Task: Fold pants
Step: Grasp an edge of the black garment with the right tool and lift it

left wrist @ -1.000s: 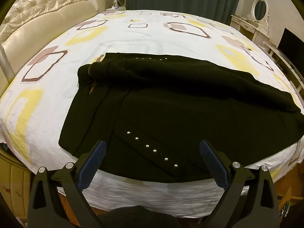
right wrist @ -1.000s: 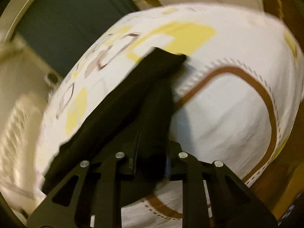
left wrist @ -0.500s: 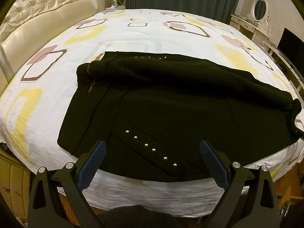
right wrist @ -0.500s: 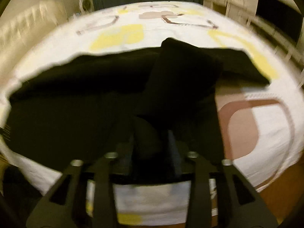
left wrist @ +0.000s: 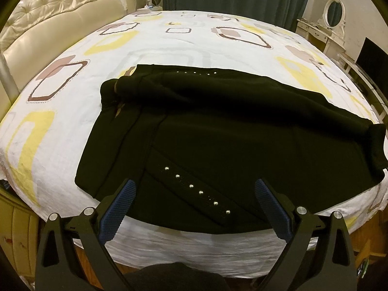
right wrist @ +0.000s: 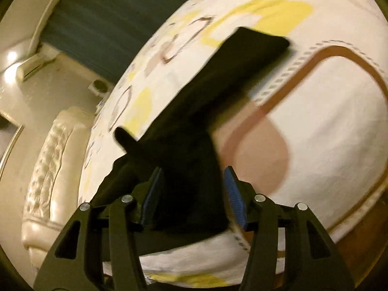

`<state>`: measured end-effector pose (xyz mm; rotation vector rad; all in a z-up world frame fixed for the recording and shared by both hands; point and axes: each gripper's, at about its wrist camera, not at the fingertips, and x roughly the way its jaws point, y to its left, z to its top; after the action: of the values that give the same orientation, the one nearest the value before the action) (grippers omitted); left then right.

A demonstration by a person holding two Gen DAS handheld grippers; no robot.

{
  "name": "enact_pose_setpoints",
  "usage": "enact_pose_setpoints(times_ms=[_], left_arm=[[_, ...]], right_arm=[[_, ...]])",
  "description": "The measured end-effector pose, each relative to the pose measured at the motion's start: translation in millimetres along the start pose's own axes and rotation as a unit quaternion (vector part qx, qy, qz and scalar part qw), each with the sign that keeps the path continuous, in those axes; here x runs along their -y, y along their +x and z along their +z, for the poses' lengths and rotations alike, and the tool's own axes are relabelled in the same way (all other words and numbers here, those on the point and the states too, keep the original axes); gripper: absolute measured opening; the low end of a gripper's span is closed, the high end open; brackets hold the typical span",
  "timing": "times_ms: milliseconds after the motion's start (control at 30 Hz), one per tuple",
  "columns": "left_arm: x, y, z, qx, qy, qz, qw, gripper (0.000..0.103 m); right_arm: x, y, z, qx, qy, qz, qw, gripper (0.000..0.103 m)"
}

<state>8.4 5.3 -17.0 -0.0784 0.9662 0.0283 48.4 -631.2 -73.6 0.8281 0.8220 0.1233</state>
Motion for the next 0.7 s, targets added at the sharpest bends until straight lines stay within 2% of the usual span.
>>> enact_pose_setpoints(times_ms=[167,233,267,300,467,567,633,700], left_arm=[[-2.2,2.4,0.0,-0.002,0.0,0.002,1.0,0.098],[-2.7,1.9,-0.2,0.0,0.001,0.004,1.0,0.098],[-3.3,2.0,-0.1,0.0,0.0,0.004,1.0,0.098],[-4.0,2.4,-0.1,0.0,0.0,0.004,1.0,0.098],[-7.9,5.8,-0.3,-0.008,-0.007,0.006,0.9999,0.098],[-9.2,7.4,-0.3,-0.008,-0.007,0.009,0.9999,0.098],[-9.3,9.1,-0.7,-0.01,-0.005,0.011,0.9999,0.098],[-9.1,11.0,-1.1,-0.011,-0.004,0.014,0.9998,0.098]], right_arm=[[-19.5,28.5,0.4,-0.035,-0.034,0.01,0.999,0.054],[-26.9,40.2,-1.3,-0.055,-0.053,-0.001,0.997,0.053],[-30.2,43.0,-3.0,-0.061,-0.063,-0.004,0.996,0.035],[-33.9,46.2,-3.2,-0.07,-0.076,-0.011,0.995,0.007],[-36.0,18.3,6.8,-0.025,-0.102,-0.056,0.993,0.008],[-26.9,-16.6,24.7,0.026,-0.125,-0.125,0.984,0.008],[-13.3,-32.2,37.2,0.043,-0.127,-0.167,0.977,0.007],[1.0,-42.3,50.1,0.051,-0.139,-0.228,0.962,0.007]])
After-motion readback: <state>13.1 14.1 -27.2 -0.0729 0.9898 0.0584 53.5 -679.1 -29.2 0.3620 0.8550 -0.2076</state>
